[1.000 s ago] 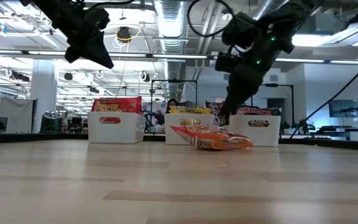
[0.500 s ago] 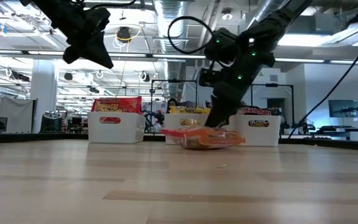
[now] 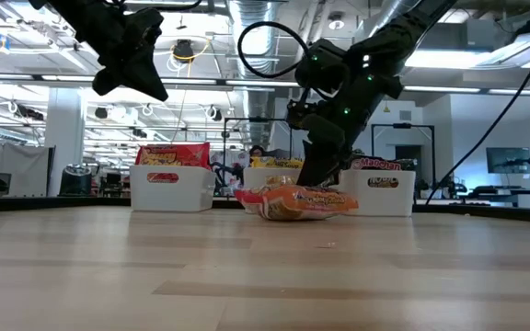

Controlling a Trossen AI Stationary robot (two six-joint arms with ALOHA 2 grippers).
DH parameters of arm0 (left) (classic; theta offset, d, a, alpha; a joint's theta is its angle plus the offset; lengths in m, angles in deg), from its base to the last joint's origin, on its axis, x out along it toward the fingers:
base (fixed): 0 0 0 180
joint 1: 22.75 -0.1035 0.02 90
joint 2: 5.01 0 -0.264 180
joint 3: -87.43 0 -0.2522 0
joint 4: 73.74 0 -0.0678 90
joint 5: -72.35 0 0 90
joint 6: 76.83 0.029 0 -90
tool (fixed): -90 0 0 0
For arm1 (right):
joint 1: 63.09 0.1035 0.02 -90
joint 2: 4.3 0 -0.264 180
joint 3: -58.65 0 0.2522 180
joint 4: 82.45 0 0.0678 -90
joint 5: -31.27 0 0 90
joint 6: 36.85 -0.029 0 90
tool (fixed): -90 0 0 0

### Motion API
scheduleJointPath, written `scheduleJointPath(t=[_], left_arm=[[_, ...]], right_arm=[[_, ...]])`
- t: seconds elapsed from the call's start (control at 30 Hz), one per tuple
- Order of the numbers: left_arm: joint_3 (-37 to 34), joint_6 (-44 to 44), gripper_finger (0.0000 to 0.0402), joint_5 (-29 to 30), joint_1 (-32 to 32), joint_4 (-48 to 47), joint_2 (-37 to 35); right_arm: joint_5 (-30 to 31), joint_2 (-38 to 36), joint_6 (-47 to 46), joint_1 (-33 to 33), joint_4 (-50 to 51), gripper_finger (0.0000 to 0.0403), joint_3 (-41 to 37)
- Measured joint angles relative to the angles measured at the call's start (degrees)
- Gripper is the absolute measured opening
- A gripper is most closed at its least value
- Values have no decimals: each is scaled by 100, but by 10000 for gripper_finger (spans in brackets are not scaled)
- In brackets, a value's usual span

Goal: Sort Maruchan noodles
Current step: Put the orange noodle pack into the left white bin

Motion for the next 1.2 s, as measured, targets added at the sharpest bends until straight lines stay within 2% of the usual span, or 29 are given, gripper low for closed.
scheduleJointPath(t=[0.1,0.3,0.5,0.67,0.8,1.03,1.2], left_arm=[[0,-200,0,-8,0,0,0],[0,-277,15,-419,0,0,0],[-2,-441,76,-590,-11,10,37],[-2,-945,135,-342,-11,44,37],[-2,-1379,164,-286,-11,50,37],[-2,-1766,171,-282,-11,52,37],[-2,-1842,171,-284,-11,52,37]], right_arm=[[-58,0,-89,3,-1,13,-7],[-65,19,-75,39,145,6,130],[-169,47,182,50,432,4,503],[-245,72,506,130,766,4,839],[-243,74,659,201,878,4,1011],[-217,72,779,312,828,4,1197],[-19,70,518,476,811,4,1370]])
